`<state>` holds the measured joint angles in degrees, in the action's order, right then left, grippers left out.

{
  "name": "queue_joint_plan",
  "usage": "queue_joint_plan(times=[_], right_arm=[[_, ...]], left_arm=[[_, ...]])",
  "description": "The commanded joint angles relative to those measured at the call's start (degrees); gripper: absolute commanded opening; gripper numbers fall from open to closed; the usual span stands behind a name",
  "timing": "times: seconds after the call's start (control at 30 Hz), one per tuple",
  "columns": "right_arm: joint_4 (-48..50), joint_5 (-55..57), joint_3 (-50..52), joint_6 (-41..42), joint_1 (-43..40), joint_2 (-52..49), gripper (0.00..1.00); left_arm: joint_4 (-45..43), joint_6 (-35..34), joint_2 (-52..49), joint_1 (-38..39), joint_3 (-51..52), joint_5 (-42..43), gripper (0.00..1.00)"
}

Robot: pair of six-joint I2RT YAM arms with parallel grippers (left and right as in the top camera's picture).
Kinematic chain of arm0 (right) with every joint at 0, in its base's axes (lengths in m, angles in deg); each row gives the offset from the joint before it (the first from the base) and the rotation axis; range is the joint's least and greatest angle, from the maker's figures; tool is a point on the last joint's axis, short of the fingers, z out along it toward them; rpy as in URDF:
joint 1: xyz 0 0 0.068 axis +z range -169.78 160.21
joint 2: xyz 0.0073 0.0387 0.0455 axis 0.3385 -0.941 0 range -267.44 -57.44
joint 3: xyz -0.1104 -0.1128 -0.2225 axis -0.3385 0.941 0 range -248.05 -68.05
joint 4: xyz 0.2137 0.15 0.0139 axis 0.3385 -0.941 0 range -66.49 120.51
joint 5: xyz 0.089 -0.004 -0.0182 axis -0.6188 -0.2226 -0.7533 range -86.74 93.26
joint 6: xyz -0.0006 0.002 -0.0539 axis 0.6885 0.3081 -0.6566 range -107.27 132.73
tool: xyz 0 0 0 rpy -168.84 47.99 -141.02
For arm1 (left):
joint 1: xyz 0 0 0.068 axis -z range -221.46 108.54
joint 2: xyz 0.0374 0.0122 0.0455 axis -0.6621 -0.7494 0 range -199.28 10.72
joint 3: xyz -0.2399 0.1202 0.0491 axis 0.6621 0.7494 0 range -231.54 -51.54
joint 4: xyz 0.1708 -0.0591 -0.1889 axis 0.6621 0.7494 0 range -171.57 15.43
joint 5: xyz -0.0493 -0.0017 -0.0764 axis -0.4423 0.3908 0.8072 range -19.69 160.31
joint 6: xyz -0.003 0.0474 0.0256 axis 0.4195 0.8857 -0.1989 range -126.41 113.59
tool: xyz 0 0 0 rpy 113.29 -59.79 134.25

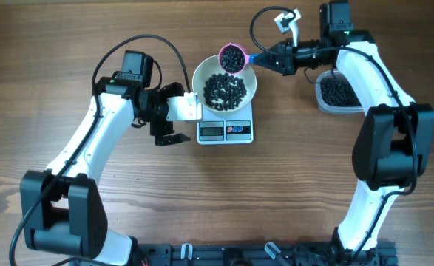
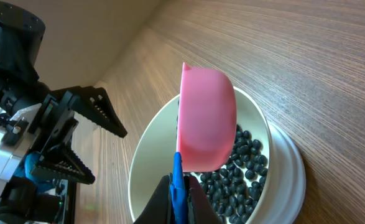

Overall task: Scoop item into bowl and weigh 150g on scale
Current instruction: 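Tip the scoop to pour beans into the white bowl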

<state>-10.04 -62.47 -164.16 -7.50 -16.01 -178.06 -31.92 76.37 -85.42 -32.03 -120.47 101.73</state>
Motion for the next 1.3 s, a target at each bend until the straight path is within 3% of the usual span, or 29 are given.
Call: queue_joint_plan(times=[0.0, 0.57, 0.87, 0.97, 1.1, 1.27], right_arm=[[0.68, -1.11, -0.31, 3.19, -0.28, 1.38, 0.04], [-4.46, 9.77, -0.74, -17.35, 1.25, 12.5, 0.04], [-4.46, 21.81, -0.74, -35.45, 5.07, 12.5, 0.04], [-3.04, 22.27, -0.74, -35.6, 5.38, 12.5, 0.04], [-2.91, 22.27, -0.74, -43.78, 5.38, 12.9, 0.04], [0.76, 22.29, -0.74, -44.33, 5.38, 15.47, 0.04]], left_arm=[[0.04, -0.55, -0.66, 0.11, 0.37, 1.29, 1.0], [0.04, -0.55, -0.66, 0.09, 0.37, 1.29, 1.0], [0.04, -0.55, -0.66, 0.11, 0.37, 1.29, 1.0], [0.04, -0.55, -0.66, 0.09, 0.37, 1.29, 1.0], [0.04, -0.55, -0.66, 0.09, 0.37, 1.29, 1.0], [0.04, -0.55, -0.66, 0.11, 0.37, 1.29, 1.0]])
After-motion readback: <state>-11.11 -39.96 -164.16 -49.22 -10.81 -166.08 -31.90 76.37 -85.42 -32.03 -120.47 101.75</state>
